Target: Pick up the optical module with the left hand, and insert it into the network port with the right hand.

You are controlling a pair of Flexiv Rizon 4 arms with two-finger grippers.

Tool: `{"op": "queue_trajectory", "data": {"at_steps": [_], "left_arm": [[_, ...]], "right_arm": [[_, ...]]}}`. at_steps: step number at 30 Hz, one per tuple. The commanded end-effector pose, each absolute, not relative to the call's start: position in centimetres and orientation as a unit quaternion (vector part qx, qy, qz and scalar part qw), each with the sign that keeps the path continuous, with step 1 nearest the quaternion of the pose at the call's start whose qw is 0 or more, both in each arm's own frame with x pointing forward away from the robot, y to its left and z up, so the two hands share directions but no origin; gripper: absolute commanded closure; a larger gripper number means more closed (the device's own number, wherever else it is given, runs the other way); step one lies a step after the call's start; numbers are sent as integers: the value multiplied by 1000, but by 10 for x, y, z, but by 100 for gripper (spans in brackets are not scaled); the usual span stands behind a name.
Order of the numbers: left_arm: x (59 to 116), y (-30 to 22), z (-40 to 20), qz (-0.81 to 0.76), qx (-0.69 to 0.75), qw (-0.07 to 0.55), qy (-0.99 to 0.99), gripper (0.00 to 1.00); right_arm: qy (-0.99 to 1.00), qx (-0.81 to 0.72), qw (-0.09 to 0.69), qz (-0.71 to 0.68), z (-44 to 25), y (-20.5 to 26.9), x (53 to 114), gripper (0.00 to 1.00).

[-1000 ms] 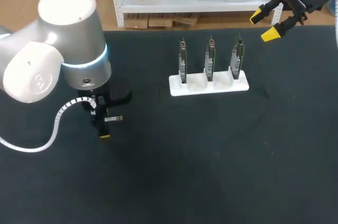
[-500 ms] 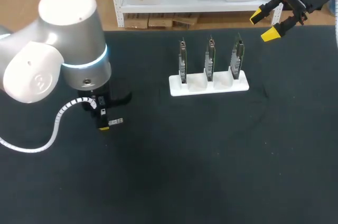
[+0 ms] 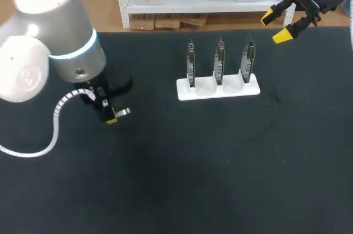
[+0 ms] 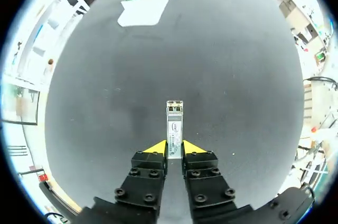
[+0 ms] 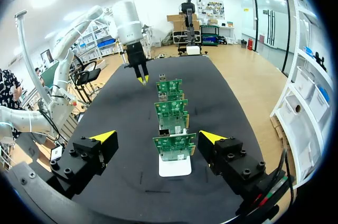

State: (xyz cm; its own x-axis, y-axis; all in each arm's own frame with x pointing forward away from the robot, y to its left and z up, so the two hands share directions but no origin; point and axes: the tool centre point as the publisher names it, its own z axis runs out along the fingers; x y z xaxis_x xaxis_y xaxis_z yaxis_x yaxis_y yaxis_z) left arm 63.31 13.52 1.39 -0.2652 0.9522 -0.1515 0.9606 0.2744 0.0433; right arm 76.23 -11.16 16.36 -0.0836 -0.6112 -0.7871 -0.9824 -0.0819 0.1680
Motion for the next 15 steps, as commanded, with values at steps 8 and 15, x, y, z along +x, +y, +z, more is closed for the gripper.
{"op": "queue_trajectory", "data": {"at_steps": [8,15], "left_arm": [[612,159,69,-76,577,189,791,100],[612,159,69,-76,577,189,791,100]], "right_arm": [[632,-630,247,376,164,-111,760,0],[632,-630,247,376,164,-111,760,0]]}}
